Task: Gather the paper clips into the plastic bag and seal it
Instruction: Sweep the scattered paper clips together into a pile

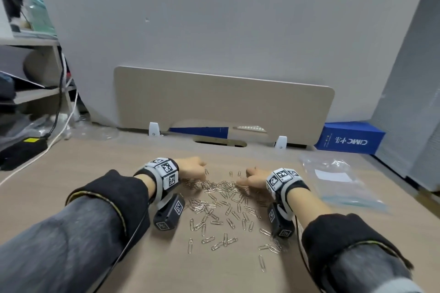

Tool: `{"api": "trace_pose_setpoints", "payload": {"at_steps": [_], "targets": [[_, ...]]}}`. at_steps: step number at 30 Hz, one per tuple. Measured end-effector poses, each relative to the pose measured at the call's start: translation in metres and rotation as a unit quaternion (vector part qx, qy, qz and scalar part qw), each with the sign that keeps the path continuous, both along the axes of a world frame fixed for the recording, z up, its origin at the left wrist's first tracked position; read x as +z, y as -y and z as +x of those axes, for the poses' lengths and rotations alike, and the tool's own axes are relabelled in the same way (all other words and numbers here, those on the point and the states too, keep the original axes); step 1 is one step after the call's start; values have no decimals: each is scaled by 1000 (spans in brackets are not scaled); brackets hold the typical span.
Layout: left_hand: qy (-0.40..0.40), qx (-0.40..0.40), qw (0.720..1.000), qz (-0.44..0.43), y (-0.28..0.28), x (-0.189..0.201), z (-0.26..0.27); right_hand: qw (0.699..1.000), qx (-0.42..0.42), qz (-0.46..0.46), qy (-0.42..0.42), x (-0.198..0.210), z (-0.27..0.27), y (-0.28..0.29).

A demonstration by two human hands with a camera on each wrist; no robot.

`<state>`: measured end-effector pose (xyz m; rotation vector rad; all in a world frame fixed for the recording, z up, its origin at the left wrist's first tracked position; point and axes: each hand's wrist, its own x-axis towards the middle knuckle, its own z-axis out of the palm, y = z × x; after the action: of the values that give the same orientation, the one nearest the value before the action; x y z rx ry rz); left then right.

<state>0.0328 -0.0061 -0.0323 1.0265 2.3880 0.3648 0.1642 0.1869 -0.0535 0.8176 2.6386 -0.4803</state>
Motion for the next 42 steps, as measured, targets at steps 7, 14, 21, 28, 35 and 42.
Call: {"api": "trace_pose_setpoints", "payload": {"at_steps": [7,14,21,28,35,42], "targets": [[-13,-35,998,-56,-23,-15,24,999,46,-29,-6,-4,4,22],[83,-37,995,-34,-7,-6,22,996,68,-52,12,11,16,35],[7,-47,996,-72,0,-6,28,999,50,-8,2,20,-1,48],[54,-23,994,-90,1,-12,22,996,86,11,21,12,-3,55],[52,-37,997,-41,13,-15,46,991,119,6,54,4,18,80],[43,-6,996,73,38,-19,59,991,54,-86,-91,28,62,87]]}}
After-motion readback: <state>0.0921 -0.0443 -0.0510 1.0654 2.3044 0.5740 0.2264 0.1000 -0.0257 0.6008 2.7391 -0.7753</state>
